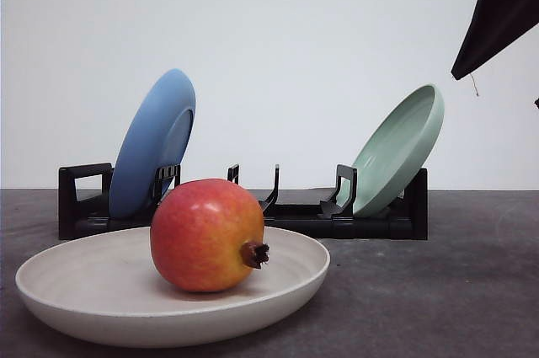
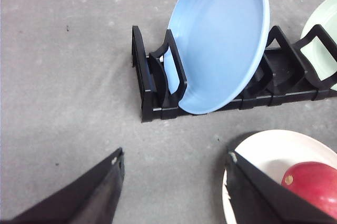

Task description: Place pomegranate in white plate

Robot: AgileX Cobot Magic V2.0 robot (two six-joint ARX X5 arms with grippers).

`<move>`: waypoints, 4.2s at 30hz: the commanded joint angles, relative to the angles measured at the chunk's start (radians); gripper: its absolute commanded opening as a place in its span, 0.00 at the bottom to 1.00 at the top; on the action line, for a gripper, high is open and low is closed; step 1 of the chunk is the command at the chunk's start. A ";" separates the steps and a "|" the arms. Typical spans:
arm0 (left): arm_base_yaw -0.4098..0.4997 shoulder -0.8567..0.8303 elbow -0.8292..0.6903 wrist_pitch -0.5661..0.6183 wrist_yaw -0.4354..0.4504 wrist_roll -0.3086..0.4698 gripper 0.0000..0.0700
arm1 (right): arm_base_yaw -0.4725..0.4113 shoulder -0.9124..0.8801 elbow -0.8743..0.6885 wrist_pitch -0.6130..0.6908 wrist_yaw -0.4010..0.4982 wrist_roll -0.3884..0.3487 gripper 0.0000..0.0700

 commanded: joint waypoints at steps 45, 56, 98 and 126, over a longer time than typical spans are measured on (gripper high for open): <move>0.127 -0.508 -0.577 0.396 -0.036 0.013 0.00 | 0.003 0.003 0.002 0.010 0.000 -0.012 0.03; 0.127 -0.656 -0.697 0.413 -0.125 0.012 0.00 | 0.003 0.003 0.002 0.010 0.000 -0.012 0.03; 0.126 -0.655 -0.727 0.456 -0.113 -0.091 0.00 | -0.204 -0.545 -0.456 0.254 0.111 -0.216 0.03; 0.126 -0.655 -0.727 0.456 -0.113 -0.090 0.00 | -0.269 -0.801 -0.623 0.361 0.109 -0.198 0.03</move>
